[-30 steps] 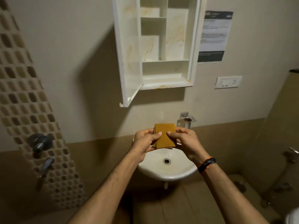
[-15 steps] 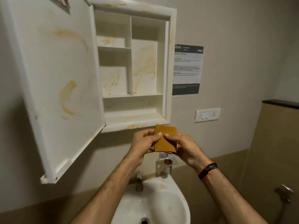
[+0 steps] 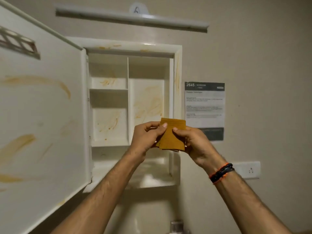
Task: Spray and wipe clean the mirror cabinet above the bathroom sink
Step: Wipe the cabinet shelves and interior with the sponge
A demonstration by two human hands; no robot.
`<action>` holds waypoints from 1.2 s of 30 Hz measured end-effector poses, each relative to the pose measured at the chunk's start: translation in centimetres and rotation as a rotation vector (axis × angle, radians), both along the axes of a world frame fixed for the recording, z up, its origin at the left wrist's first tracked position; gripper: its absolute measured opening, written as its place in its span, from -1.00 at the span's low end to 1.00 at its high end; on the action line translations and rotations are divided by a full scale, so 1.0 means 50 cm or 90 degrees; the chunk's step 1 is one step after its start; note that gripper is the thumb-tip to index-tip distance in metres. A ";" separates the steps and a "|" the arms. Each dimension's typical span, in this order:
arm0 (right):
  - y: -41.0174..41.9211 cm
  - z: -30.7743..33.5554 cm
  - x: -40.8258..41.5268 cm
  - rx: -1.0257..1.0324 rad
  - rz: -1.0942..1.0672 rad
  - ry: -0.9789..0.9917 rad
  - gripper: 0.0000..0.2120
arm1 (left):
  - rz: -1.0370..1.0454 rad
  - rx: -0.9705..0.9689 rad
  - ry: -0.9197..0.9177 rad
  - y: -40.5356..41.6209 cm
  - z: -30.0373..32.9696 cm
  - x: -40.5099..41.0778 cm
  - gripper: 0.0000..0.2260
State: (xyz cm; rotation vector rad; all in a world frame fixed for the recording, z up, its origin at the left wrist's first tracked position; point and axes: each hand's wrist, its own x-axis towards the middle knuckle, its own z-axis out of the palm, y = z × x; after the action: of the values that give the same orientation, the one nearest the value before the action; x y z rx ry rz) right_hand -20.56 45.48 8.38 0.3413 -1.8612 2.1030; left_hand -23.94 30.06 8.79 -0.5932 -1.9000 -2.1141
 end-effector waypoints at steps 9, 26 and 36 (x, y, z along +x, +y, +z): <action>0.038 0.161 -0.077 0.048 0.115 0.103 -0.88 | 0.143 -0.006 0.103 0.035 0.155 -0.030 -0.86; 0.036 0.420 -0.124 0.144 -0.471 0.557 -0.70 | 0.696 -0.510 0.527 -0.019 0.346 -0.097 -0.47; 0.019 0.419 -0.250 0.653 -0.641 0.610 -0.41 | 0.767 -0.691 0.568 -0.062 0.344 -0.160 -0.24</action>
State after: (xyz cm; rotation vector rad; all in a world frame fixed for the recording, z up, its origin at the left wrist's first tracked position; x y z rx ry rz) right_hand -33.04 46.43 29.35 0.3844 -1.6853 0.1467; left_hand -31.94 26.97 26.01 -0.2739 -1.8281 0.0214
